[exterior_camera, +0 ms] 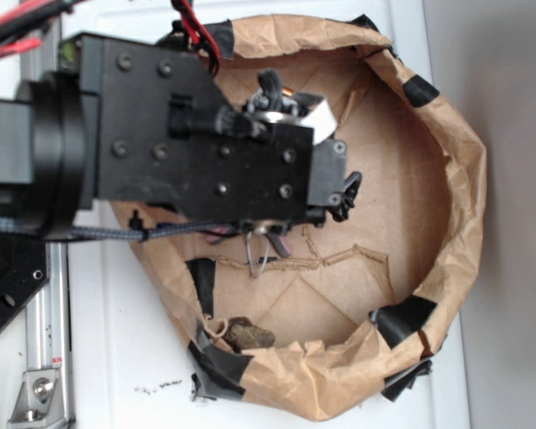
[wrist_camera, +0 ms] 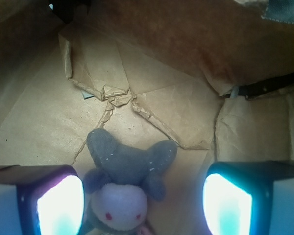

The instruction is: Grab the gray animal.

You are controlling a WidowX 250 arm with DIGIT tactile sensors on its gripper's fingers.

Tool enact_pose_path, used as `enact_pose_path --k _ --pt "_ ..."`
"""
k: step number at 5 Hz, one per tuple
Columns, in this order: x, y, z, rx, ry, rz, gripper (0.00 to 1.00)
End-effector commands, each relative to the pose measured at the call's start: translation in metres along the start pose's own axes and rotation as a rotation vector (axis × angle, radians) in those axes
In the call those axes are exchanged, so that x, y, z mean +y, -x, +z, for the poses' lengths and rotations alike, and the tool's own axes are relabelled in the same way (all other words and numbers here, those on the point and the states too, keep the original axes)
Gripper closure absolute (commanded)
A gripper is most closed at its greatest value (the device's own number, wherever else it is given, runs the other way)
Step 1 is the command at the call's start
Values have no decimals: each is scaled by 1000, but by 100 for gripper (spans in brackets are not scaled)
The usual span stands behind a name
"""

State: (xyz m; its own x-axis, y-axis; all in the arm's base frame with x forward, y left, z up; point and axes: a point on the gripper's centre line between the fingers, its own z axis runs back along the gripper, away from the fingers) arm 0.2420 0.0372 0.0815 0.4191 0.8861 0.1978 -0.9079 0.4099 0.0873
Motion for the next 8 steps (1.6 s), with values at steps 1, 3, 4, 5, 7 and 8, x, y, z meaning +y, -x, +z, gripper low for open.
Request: enact_pose_path --k 1,3,4,5,7,8 --pt "-1 -1 -35 16 54 -48 0" --pt "-4 18 -52 -46 -64 -74 100" --pt "-7 4 -31 -91 -6 -129 100" --pt "-10 -24 13 -130 310 -315 100" --pt "-16 -49 99 -139 455 -563 100" --pt "-24 -41 88 -189 293 -560 100"
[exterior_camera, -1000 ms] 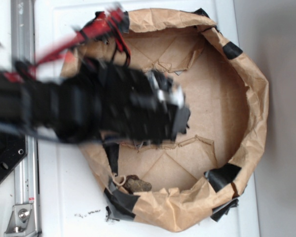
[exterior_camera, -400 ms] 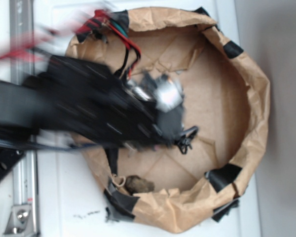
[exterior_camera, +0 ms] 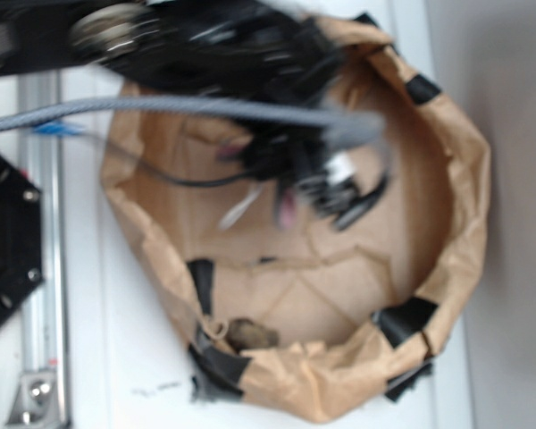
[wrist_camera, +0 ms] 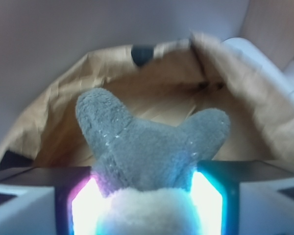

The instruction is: Grab the gray animal.

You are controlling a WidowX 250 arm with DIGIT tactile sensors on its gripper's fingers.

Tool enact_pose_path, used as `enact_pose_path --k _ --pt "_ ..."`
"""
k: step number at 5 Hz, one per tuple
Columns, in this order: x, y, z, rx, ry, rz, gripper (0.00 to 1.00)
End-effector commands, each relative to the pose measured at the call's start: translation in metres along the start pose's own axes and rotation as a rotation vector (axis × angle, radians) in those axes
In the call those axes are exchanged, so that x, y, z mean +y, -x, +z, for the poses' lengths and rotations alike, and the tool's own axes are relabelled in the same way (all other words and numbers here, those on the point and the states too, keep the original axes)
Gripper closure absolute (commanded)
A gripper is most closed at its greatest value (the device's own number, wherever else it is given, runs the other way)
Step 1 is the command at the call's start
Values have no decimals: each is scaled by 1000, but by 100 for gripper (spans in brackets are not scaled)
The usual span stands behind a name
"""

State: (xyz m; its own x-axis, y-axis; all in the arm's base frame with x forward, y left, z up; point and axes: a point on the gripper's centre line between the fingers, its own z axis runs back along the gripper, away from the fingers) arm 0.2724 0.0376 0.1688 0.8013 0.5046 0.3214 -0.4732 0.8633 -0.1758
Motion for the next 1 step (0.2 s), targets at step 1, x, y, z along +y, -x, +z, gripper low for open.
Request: enact_pose_path --k 1 --pt "2 -12 -6 -57 -185 -51 100"
